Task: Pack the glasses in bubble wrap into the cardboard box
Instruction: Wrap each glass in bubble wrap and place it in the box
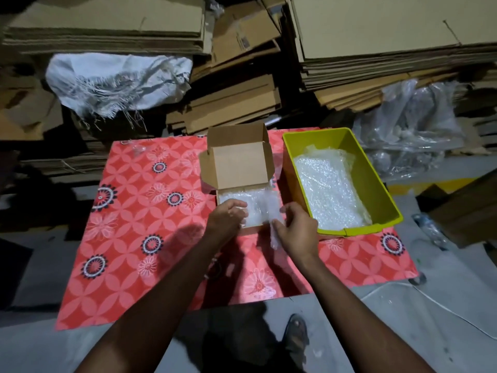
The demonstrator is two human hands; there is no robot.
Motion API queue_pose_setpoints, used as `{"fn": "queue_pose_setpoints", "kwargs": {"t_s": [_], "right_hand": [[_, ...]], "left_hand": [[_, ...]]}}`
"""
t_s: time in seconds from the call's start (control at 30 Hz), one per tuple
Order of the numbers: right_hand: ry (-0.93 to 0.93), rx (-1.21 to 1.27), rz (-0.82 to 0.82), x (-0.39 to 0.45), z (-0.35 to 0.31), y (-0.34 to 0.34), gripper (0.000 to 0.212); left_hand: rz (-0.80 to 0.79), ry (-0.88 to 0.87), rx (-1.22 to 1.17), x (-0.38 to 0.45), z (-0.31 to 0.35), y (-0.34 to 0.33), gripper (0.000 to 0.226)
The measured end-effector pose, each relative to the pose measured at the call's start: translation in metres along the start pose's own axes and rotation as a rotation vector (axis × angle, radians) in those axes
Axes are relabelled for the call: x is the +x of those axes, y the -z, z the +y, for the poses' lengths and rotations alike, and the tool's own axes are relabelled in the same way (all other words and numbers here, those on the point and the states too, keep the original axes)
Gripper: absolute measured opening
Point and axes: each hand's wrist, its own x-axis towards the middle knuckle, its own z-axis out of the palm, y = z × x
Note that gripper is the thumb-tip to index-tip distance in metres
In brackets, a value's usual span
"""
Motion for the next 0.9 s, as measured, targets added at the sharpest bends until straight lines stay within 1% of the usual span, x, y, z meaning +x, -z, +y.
{"fn": "queue_pose_setpoints", "kwargs": {"t_s": [0.07,0.13,0.23,0.3,0.33,0.4,0.5,0.6,0.8,0.9], "right_hand": [[0.008,-0.051,0.043,0.015,0.000,-0.004,0.020],[0.022,-0.132,0.053,0.030,0.002,-0.014,0.018],[0.073,-0.266,0.002,0.045,0.009,-0.034,0.011],[0.145,-0.318,-0.031,0.050,0.014,-0.045,0.005],[0.181,-0.366,-0.034,0.052,0.017,-0.049,0.006],[0.251,-0.484,-0.032,0.057,0.021,-0.053,0.008],[0.311,-0.605,-0.052,0.064,0.023,-0.059,0.012],[0.365,-0.712,-0.128,0.069,0.022,-0.067,0.013],[0.443,-0.779,-0.214,0.068,0.018,-0.073,0.012],[0.441,-0.787,-0.262,0.071,0.021,-0.075,0.026]], "left_hand": [[-0.010,-0.237,0.341,0.018,-0.007,-0.003,0.020],[-0.103,-0.445,0.581,0.035,-0.017,-0.009,0.031],[-0.222,-0.640,0.799,0.051,-0.030,-0.014,0.045],[-0.245,-0.777,0.930,0.052,-0.036,-0.015,0.046],[-0.237,-0.826,0.998,0.051,-0.039,-0.014,0.047],[-0.204,-0.854,1.093,0.049,-0.041,-0.013,0.048],[-0.170,-0.834,1.141,0.050,-0.048,-0.011,0.049],[-0.141,-0.849,1.157,0.052,-0.052,-0.010,0.048],[-0.071,-0.904,1.140,0.051,-0.053,-0.010,0.047],[-0.053,-0.917,1.155,0.049,-0.052,-0.010,0.046]]}}
